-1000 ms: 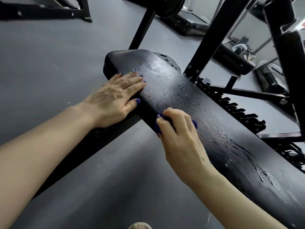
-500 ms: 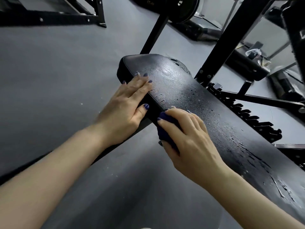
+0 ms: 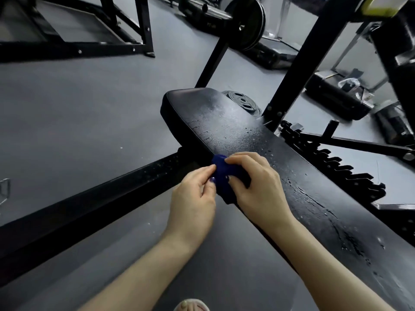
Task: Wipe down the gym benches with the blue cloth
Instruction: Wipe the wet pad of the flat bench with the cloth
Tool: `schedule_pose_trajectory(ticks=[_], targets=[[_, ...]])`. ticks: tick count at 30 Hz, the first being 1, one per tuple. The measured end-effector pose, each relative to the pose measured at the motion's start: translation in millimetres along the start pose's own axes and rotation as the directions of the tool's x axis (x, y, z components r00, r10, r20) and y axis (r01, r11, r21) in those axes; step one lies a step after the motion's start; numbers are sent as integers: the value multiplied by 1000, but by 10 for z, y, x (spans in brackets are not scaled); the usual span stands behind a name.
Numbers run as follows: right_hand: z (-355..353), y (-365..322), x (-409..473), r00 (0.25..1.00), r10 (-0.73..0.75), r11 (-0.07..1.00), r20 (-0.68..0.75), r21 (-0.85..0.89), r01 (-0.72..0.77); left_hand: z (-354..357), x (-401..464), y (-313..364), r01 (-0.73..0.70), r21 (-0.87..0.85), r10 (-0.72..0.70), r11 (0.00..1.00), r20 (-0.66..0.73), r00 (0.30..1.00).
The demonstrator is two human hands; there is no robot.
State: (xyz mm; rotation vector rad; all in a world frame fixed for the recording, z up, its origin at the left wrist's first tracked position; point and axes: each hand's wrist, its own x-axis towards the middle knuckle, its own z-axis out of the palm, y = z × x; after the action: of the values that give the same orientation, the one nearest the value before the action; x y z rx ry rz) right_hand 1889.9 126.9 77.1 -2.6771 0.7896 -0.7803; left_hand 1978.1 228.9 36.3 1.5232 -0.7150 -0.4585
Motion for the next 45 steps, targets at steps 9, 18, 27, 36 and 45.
schedule_pose_trajectory(ticks=[9,18,27,36,45], targets=[[2,-239,205,982,175,928,71,322,-189,131,112,132,156,-362,-208,919,-110,972],[-307,189,504,991,137,841,-1,528,-116,252,309,-150,-41,-155,-40,987,-485,874],[130,526,1057,1000,9,953,-28,303,0,354,789,-412,-121,-125,31,985,-559,828],[310,616,1048,994,106,956,15,272,-106,249,681,-475,-309,-47,251,950,-472,845],[310,625,1050,987,156,958,-29,249,-144,-4,1101,-404,-353,298,433,887,-270,860]])
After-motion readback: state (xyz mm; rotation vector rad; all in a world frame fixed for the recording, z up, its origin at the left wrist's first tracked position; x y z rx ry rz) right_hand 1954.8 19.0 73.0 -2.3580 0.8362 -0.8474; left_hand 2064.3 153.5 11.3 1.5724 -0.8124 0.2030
